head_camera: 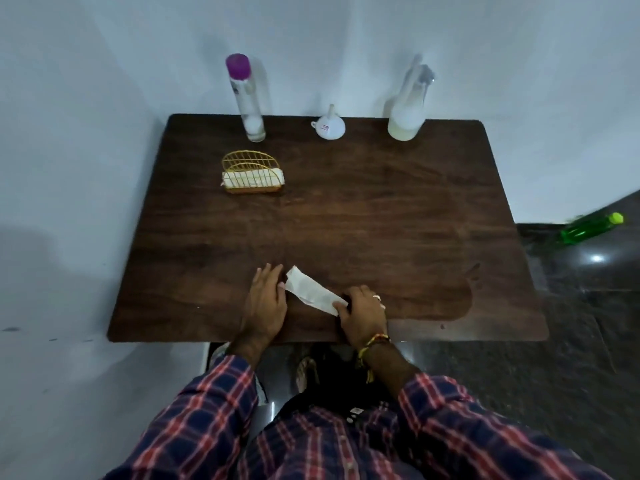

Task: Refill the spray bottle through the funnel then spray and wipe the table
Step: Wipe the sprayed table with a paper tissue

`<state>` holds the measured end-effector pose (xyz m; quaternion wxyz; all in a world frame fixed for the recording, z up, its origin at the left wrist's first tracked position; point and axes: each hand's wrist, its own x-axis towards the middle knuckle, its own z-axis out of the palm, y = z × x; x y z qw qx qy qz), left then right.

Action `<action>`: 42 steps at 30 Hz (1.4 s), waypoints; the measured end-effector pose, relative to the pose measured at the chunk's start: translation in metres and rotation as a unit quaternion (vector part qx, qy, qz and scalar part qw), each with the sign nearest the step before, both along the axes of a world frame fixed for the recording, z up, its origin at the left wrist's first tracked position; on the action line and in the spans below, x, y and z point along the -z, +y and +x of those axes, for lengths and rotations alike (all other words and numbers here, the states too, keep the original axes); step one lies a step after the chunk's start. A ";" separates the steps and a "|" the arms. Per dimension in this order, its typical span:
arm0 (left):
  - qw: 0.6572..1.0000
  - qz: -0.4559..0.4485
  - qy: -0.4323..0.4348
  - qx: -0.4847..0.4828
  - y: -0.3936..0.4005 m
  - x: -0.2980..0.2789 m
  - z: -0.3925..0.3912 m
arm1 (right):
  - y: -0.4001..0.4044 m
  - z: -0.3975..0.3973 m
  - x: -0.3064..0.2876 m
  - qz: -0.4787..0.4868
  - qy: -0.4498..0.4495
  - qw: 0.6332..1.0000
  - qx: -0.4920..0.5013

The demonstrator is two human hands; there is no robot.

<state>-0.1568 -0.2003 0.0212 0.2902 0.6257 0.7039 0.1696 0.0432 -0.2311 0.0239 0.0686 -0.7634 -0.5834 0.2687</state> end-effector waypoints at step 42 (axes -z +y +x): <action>0.952 -0.007 0.059 0.300 0.140 -0.023 0.426 | 0.060 0.372 -0.114 0.242 0.030 0.930 0.276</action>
